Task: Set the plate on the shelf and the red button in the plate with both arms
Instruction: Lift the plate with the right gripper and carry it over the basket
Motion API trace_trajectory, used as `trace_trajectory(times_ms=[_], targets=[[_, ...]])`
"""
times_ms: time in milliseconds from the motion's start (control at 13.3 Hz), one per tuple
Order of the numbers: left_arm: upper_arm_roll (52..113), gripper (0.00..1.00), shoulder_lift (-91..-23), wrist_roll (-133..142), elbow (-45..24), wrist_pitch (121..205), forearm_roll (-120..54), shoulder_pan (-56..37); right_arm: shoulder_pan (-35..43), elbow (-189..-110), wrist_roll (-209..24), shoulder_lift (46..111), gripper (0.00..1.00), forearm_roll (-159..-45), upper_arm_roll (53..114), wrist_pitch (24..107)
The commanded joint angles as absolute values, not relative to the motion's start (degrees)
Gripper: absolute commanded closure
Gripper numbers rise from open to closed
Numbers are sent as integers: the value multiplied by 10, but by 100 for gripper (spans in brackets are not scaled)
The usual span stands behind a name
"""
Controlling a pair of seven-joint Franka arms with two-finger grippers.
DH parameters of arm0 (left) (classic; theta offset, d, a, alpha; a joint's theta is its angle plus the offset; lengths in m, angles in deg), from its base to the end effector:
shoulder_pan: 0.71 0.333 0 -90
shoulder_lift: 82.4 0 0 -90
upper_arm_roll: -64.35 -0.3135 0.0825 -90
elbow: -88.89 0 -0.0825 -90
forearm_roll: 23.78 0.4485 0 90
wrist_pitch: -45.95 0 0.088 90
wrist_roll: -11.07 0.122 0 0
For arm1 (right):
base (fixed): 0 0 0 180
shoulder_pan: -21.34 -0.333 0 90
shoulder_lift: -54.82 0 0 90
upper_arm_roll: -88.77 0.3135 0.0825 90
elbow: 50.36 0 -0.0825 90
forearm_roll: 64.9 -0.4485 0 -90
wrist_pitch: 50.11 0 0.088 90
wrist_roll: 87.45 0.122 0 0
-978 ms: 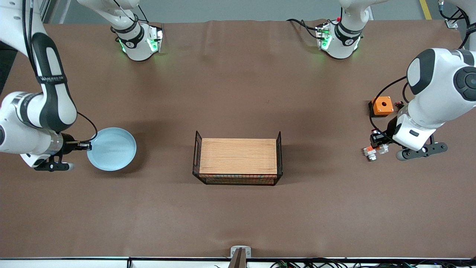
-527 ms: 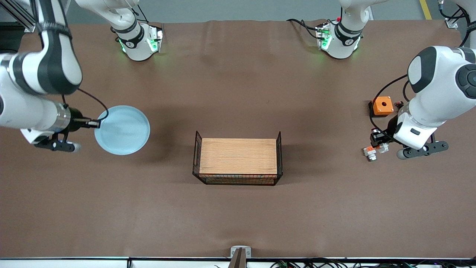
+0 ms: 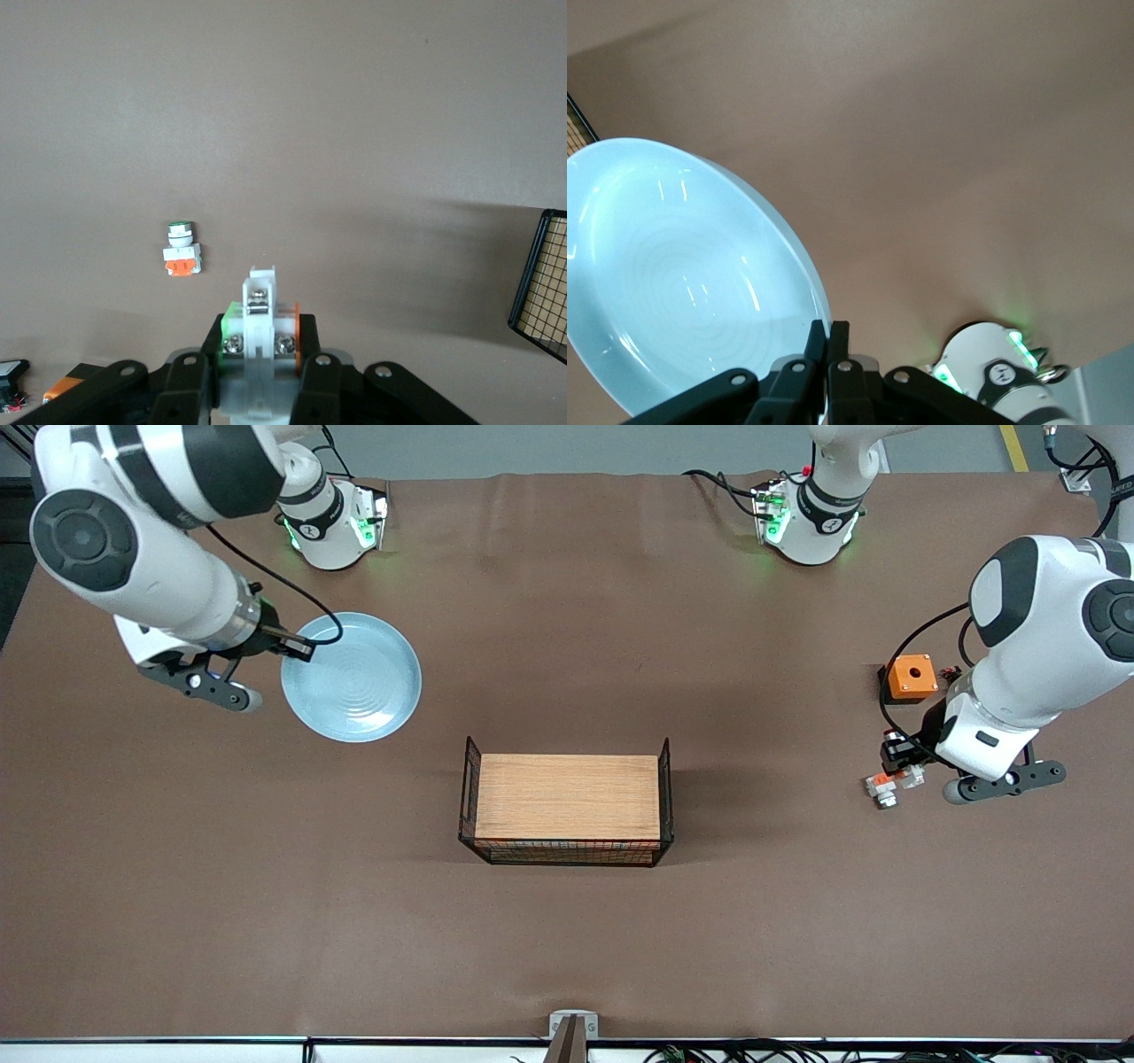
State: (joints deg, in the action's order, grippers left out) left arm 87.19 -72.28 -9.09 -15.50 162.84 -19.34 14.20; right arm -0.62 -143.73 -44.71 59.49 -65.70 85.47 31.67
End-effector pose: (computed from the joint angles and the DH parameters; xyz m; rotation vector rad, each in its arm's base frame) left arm 0.6662 -0.0785 0.4067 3.1149 0.2933 0.0860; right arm 0.5805 0.1990 0.5160 2.9161 -0.6227 -0.3732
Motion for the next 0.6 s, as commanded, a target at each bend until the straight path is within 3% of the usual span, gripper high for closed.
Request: trace_trajectory(times_ms=[0, 301, 527], targets=[[876, 99, -738, -90, -168, 1622, -203, 147, -17, -1430, -345, 595, 100, -649, 850, 336], [879, 99, -736, -89, -170, 1622, -203, 145, -22, -1415, -60, 595, 99, -649, 855, 388], [884, 99, -737, -90, -172, 1622, -203, 145, -15, -1404, 11, 593, 100, -653, 852, 393]])
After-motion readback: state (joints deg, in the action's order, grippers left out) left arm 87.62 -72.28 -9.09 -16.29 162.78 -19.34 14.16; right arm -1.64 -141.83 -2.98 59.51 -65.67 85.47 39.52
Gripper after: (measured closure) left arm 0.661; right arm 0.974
